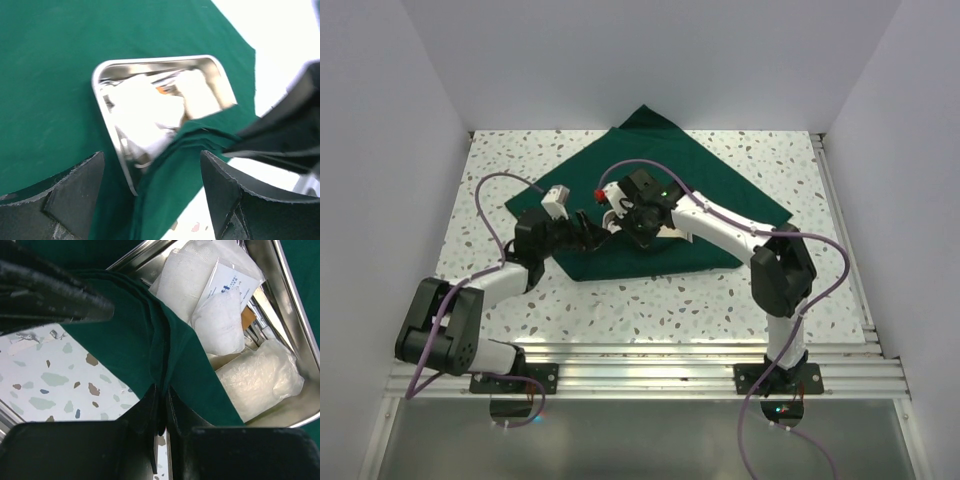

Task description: Prepare the surgical pack

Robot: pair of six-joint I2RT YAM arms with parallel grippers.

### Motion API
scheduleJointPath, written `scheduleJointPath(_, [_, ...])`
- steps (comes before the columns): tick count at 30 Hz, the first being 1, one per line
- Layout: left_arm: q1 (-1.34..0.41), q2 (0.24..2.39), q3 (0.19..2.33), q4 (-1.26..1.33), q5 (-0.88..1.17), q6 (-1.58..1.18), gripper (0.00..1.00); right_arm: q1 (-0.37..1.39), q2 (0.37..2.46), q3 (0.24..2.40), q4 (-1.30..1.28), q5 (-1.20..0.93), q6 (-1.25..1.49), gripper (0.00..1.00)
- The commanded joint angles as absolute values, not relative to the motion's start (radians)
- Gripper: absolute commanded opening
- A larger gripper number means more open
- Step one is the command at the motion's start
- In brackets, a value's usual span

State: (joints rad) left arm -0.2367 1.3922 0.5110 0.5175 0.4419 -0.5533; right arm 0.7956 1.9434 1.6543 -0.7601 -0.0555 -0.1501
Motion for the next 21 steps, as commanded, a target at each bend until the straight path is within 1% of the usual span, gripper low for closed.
scheduleJointPath(1, [-0.238, 1.413, 0.499, 0.681, 0.586, -0.543, 0.81, 0.773, 1.882, 1.657, -0.761, -0.153, -0.21, 0.04])
scheduleJointPath(12, [-0.238, 1.451, 0.499, 0.703, 0.617, -0.506, 0.79, 0.707, 1.888, 1.701, -0.778, -0.337, -0.236, 0.06])
scheduleJointPath(16, [-0.239, 1.491, 0.509, 0.71, 0.652, -0.514, 0.71, 0.692, 1.891, 1.72, -0.773, -0.385, -0.238, 0.06])
scheduleJointPath(21, [-0.245, 1.534, 0.52, 0.735, 0.69, -0.526, 0.65, 0.681, 1.93, 1.779, -0.805, -0.397, -0.247, 0.06])
